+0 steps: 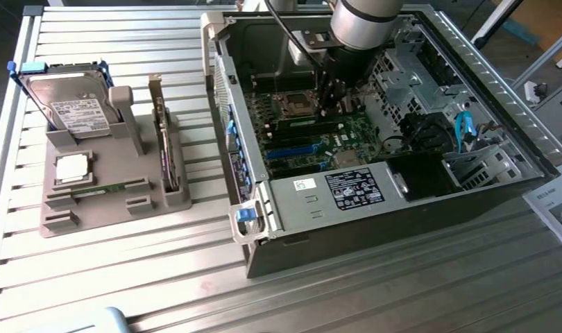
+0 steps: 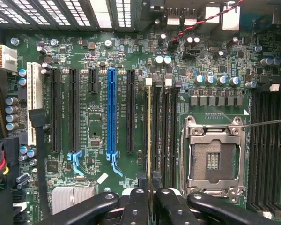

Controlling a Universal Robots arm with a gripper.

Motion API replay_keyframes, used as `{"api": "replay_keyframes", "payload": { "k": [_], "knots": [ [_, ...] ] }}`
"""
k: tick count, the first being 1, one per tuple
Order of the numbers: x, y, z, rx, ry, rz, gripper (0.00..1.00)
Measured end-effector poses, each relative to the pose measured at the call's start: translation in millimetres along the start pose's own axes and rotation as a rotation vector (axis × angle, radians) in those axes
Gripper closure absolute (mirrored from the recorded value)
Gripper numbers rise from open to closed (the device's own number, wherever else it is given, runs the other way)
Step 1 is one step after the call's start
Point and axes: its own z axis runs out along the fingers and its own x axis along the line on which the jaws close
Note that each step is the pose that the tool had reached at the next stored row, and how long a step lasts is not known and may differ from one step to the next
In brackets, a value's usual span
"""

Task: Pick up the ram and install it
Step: 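Insert the ram into the slot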

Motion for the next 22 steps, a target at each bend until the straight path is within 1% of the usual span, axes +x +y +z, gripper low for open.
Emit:
{"api": "replay_keyframes", "payload": {
  "k": [3,5,6,12,14,16,17,22],
  "knots": [
    [0.1,0.0,3.0,0.0,0.0,0.0,0.87],
    [0.3,0.3,9.5,0.0,0.0,0.0,0.87],
    [0.3,0.8,11.2,0.0,-0.0001,0.0,0.87],
    [0.4,0.9,14.0,-0.0001,0.0001,0.0,0.87],
    [0.4,3.1,14.9,-0.0002,0.0003,0.0,0.87],
    [0.4,3.1,15.5,-0.0001,0.0,0.0,0.87],
    [0.3,3.1,15.6,-0.0001,0.0014,0.0,0.87],
    [0.4,3.2,15.1,0.0,0.0017,0.0,0.87]
  ]
}}
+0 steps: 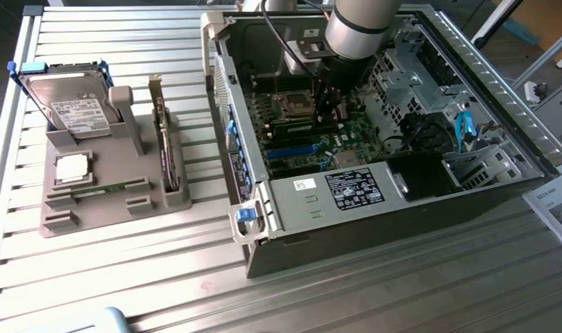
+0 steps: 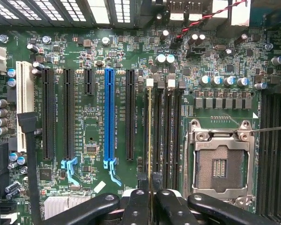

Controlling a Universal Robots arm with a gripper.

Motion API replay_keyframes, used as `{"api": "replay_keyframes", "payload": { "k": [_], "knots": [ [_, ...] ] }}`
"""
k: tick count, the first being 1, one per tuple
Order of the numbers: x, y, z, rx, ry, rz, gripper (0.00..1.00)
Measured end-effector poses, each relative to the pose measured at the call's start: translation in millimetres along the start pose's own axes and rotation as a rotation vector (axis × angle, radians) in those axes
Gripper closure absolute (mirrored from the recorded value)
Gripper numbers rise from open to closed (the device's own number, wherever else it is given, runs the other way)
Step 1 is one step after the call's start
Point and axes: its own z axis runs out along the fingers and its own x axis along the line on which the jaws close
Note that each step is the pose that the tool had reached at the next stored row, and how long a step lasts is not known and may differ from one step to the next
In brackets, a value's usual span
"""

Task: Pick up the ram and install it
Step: 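Insert the ram into the slot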

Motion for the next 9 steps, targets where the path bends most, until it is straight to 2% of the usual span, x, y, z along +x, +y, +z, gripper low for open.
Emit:
{"api": "replay_keyframes", "payload": {
  "k": [4,9],
  "knots": [
    [-0.1,0.0,-1.8,0.0004,0.0005,0.0,0.87],
    [-0.1,0.0,-2.0,0.0002,0.0066,0.0,0.87]
  ]
}}
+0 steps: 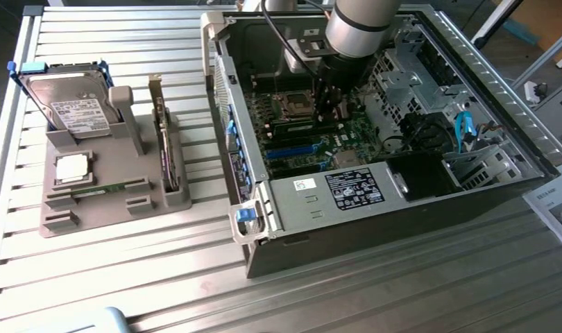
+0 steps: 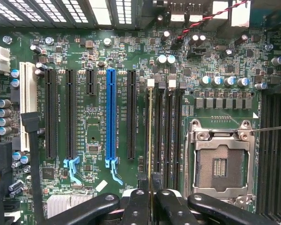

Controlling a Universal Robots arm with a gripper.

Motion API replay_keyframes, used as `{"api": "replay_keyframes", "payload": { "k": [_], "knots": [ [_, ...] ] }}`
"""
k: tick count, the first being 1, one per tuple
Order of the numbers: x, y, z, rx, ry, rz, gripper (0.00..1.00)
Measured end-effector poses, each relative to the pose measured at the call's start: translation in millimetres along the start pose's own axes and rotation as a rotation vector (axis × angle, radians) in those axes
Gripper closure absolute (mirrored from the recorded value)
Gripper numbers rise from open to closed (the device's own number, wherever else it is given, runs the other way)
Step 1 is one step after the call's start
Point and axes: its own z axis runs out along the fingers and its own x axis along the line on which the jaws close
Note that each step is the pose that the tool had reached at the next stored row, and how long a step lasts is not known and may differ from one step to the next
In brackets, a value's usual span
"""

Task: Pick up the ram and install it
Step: 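Insert the ram into the slot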

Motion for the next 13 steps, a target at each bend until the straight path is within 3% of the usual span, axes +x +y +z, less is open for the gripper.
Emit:
{"api": "replay_keyframes", "payload": {
  "k": [13],
  "knots": [
    [0.0,0.0,3.0,-0.0007,0.0013,0.0,0.87]
  ]
}}
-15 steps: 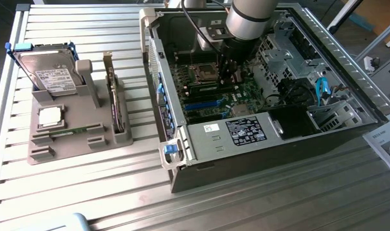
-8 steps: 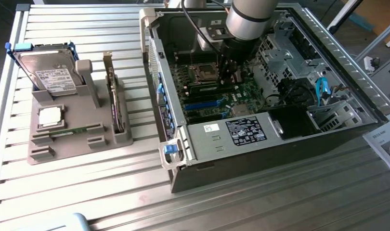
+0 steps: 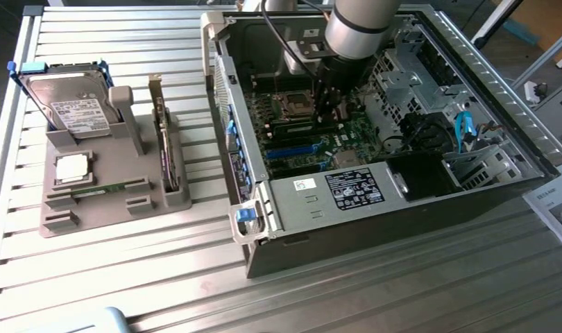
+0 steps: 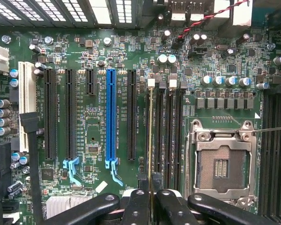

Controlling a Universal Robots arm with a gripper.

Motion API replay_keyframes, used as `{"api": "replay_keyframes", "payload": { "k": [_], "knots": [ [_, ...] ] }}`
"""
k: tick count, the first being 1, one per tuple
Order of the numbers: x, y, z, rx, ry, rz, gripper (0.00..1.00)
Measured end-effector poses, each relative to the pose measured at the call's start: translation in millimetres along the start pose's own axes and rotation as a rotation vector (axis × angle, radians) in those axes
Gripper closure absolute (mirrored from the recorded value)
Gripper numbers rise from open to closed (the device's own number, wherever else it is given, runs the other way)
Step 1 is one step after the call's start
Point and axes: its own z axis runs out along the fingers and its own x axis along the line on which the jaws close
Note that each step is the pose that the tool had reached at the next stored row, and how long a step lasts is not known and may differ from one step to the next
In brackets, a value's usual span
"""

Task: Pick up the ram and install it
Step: 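Insert the ram into the slot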

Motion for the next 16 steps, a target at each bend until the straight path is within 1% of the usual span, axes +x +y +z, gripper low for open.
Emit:
{"api": "replay_keyframes", "payload": {
  "k": [4,7,11,16],
  "knots": [
    [-0.6,-0.1,1.1,-0.0009,0.0001,0.0,0.87],
    [-1.5,-0.1,0.9,-0.0009,0.0035,0.0,0.87],
    [-2.2,-0.1,-0.6,-0.0009,0.0052,0.0,0.87],
    [-2.4,-0.1,-0.5,-0.0009,0.0054,0.0,0.87]
  ]
}}
